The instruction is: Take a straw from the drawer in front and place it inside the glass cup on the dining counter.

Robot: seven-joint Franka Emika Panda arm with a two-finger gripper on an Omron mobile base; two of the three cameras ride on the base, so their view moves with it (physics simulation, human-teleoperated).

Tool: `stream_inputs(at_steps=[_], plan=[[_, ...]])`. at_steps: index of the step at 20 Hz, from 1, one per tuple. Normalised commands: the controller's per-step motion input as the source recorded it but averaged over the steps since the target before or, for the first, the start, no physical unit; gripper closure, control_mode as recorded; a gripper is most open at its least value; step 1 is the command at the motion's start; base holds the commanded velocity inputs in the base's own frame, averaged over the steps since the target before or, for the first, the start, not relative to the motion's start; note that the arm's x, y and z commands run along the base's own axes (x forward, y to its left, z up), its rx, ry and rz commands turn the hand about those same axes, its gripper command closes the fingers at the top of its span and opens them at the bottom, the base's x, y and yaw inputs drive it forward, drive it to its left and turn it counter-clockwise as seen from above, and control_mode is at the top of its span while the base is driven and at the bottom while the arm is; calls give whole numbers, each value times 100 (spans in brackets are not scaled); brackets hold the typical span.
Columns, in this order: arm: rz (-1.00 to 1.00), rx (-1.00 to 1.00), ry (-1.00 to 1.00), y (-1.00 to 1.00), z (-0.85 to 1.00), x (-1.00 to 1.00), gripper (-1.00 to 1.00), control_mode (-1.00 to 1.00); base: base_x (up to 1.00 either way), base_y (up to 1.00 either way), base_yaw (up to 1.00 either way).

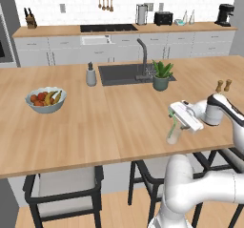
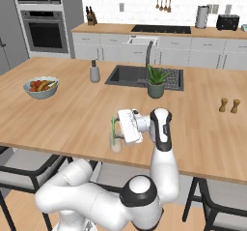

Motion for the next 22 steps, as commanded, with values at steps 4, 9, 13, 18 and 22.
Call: stream_inputs(at_steps=[4,9,13,18,22], plan=[[0,0,0,-4,0,2,-100,-100,0,0,0],[0,0,0,-6,0,20,-100,-100,0,0,0],[0,0,0,-7,0,28,-100,-100,0,0,0],[0,0,-7,-4,-10,-12,-100,-100,0,0,0],[0,0,-7,0,-2,-13,-100,-100,0,0,0]])
